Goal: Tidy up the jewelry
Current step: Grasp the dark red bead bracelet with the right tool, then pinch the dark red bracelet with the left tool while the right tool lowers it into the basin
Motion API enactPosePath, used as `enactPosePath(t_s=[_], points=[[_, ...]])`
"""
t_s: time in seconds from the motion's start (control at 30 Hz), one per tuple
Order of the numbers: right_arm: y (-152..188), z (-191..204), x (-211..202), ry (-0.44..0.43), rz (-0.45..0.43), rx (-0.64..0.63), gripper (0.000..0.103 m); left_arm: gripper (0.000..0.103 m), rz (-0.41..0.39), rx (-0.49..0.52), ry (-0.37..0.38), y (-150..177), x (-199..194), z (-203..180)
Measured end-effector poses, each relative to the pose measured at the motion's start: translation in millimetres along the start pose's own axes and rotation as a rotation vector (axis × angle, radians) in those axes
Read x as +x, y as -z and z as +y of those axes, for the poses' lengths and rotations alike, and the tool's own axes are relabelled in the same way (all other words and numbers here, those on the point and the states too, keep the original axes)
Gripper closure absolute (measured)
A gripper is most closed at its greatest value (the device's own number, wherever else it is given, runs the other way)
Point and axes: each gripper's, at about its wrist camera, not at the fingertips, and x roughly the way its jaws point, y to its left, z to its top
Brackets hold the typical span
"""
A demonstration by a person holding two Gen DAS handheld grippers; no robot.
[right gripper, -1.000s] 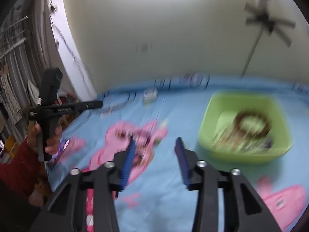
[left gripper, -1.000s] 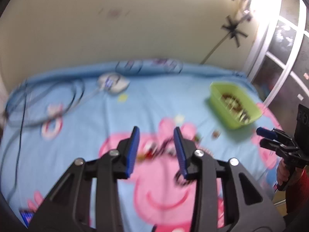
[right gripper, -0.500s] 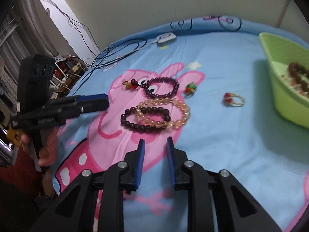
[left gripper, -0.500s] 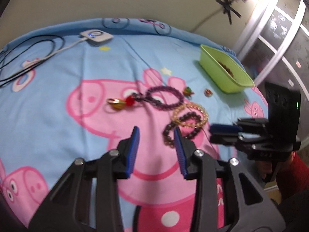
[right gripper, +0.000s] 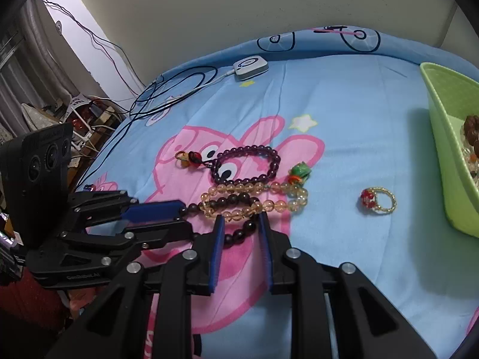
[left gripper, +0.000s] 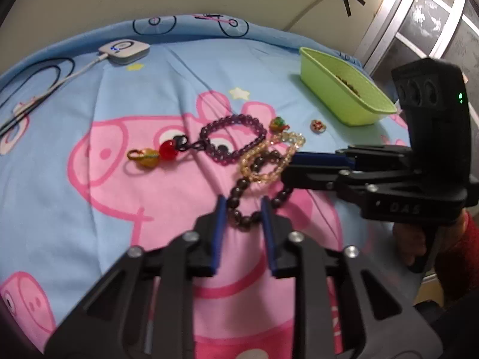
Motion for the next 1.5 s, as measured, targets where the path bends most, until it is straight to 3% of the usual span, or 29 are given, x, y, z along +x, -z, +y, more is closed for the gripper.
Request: enactPosePath(t_s=[0.03,0.23,0.37,0.5,0.6,0.73,0.87,0.93,1.07,1.13,1.27,1.37,1.5], points=[[2,4,-2,0.017,-0.004,-0.022,0.103,0.094,0.001,-0.003,0.006,2,-2,-1],[35,27,-31,-0.01,0.006,-0.09,0.103,0.094,0.028,0.012,0.093,31,-21,-19],[57,29,-60,-0.017,-0.041,-0.062,0.103,0.094,0.026,0.009,0.159,43,-31,-33],[52,13,-74,-0.058,-0.128,0.031,0.103,0.094,0.021,0.02,0.139,34,-36,-41],[53,9,-64,-0.152,-0.112,0.086,0.103,0.094,0.023,0.005,0.122,38,-43,-36],[54,20,-42,-0.131,-0.048,0.062,0.103,0.094,0.032,-0.058,0.087,57,-52,-19],[51,37,-30,-0.103,-0.031,0.003,0.078,0.094,0.046,-0.14,0.064,74,-53,4],[48,45,-25,-0.072,-0.005,-0.054,0.078,0.094,0.038,-0.163,0.076,78,-54,10],[47,75,-9,0.047,0.038,-0.23,0.078,0.094,0.024,-0.164,0.075,80,-55,10],[53,90,-3,0.108,0.032,-0.349,0.103,0.094,0.023,-0.166,0.076,80,-55,8],[56,81,-16,0.084,-0.003,-0.323,0.103,0.094,0.018,-0.139,0.064,73,-56,2],[55,67,-46,0.075,-0.093,-0.268,0.103,0.094,0.013,-0.113,0.072,57,-52,-9],[47,34,-87,0.132,-0.222,-0.183,0.103,0.094,-0.002,-0.015,0.095,12,-34,-42]])
